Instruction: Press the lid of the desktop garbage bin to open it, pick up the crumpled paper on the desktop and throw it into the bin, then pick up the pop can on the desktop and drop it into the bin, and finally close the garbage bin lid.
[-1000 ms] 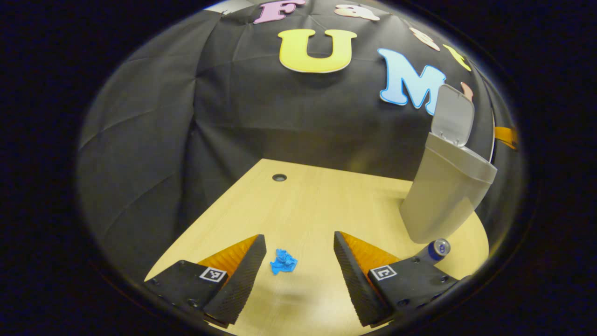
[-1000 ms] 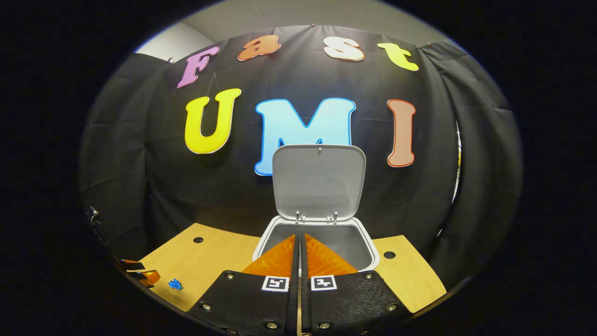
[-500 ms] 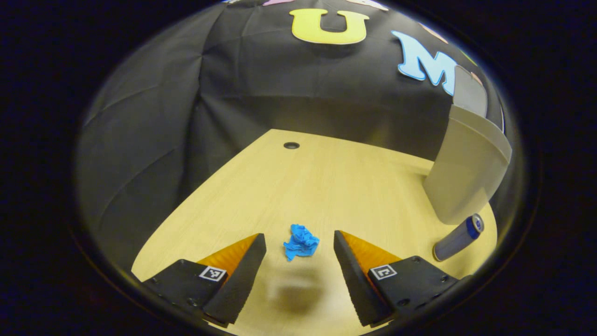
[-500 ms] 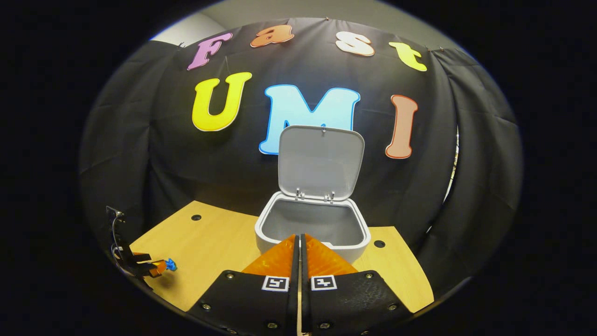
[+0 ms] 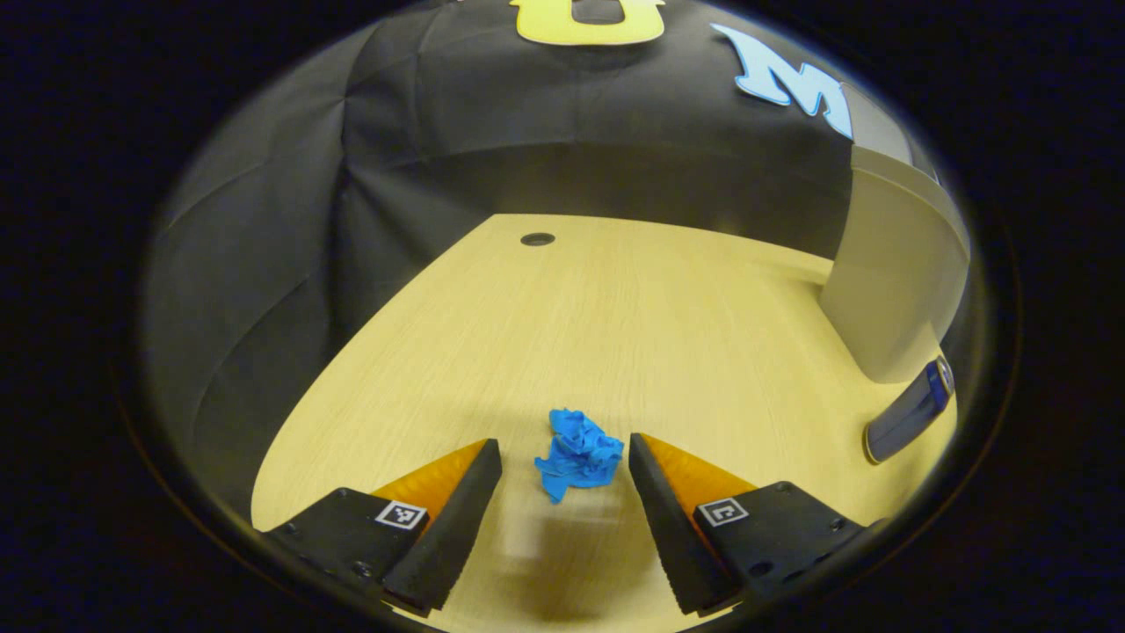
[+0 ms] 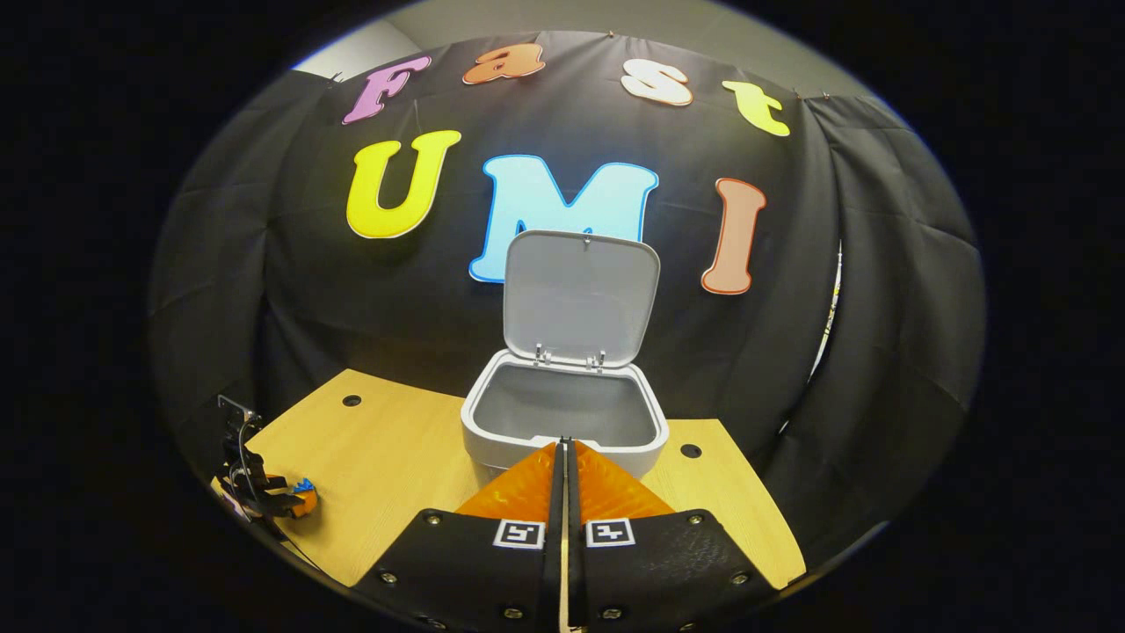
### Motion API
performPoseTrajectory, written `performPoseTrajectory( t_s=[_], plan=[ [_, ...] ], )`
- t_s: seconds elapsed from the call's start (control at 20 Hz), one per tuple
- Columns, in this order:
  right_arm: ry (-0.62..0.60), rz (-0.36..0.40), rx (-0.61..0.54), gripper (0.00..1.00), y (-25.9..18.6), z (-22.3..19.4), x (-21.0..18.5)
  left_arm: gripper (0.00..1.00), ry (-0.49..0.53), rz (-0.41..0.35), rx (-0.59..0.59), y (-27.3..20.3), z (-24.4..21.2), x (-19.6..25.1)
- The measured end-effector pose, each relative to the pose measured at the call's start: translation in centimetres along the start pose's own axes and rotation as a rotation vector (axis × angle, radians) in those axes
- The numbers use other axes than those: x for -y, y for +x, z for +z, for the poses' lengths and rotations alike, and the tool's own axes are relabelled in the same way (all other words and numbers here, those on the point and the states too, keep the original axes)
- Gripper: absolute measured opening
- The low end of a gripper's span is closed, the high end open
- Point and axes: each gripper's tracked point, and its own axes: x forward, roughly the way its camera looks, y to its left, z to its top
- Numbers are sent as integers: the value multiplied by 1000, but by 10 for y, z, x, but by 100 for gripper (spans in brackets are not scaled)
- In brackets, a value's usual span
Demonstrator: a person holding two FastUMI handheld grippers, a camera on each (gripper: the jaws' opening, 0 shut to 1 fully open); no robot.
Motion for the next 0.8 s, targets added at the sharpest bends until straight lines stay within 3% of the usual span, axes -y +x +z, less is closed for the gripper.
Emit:
performPoseTrajectory(
  t_s=[0.1,0.2,0.4,0.8],
  plan=[
    [4,-9,-5,3,-1,-2,2,96,3,4,-14,5,-4,-2],
    [5,-14,-12,3,-3,-5,3,81,9,-6,-29,8,-6,1],
    [11,-15,-27,3,-6,-11,2,39,30,4,-41,6,-8,2],
    [47,-19,-38,3,-6,-18,8,39,12,10,-20,-13,23,22]
  ],
)
